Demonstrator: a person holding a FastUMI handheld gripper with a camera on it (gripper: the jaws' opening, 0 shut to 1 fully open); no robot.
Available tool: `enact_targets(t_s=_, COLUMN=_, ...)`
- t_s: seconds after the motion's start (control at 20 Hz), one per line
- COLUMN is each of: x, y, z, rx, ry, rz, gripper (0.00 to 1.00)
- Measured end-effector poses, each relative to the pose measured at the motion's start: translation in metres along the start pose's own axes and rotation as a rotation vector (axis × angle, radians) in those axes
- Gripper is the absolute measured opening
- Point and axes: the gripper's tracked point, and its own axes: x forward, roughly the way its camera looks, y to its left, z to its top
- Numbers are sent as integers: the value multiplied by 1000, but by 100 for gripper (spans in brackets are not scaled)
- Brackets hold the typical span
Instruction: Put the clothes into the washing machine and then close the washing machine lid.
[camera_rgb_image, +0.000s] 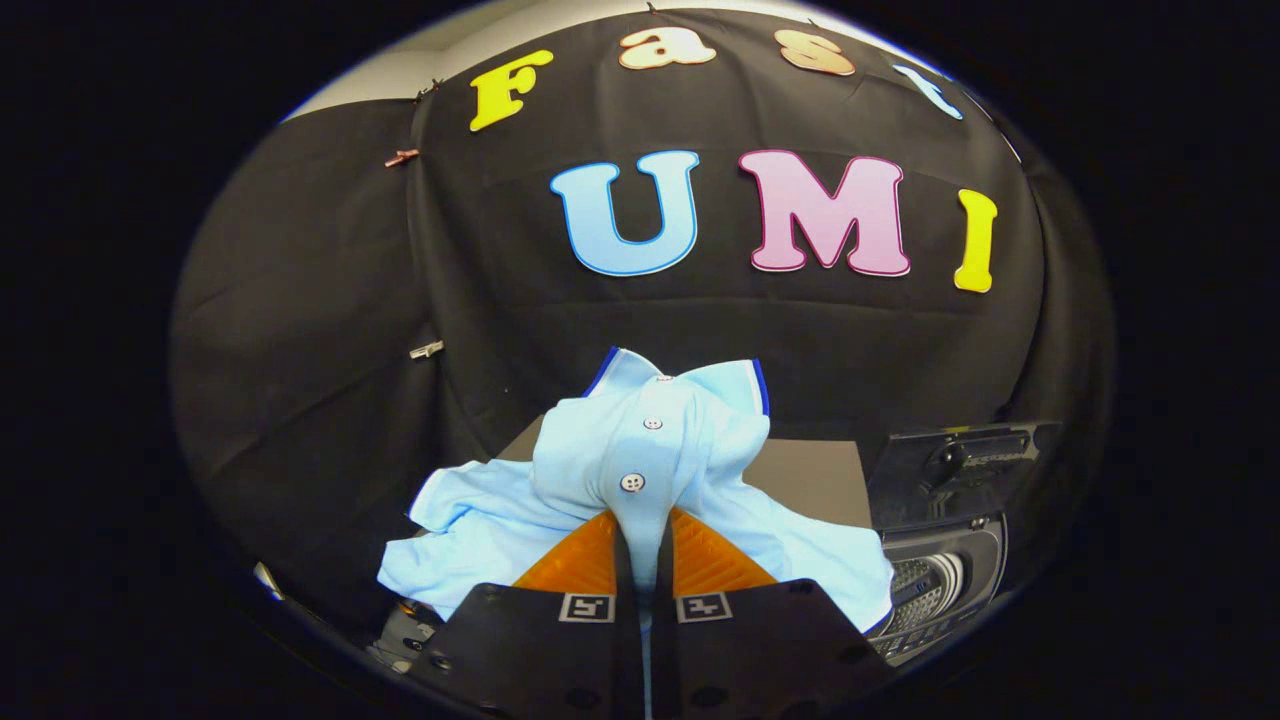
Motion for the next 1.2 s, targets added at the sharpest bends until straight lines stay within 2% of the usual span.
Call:
enact_targets(t_s=0.3, x=-33, y=-67, z=24, rx=64, ry=-14, rz=105, gripper=7)
enact_targets(t_s=0.55, x=-59, y=-125, z=30, rx=37, ry=-28, rz=162, gripper=8)
enact_targets(t_s=0.8, x=-73, y=-192, z=18, rx=65, ry=1, rz=153, gripper=8)
enact_targets(t_s=1.2, x=-79, y=-285, z=16, rx=58, ry=-7, rz=66, gripper=7)
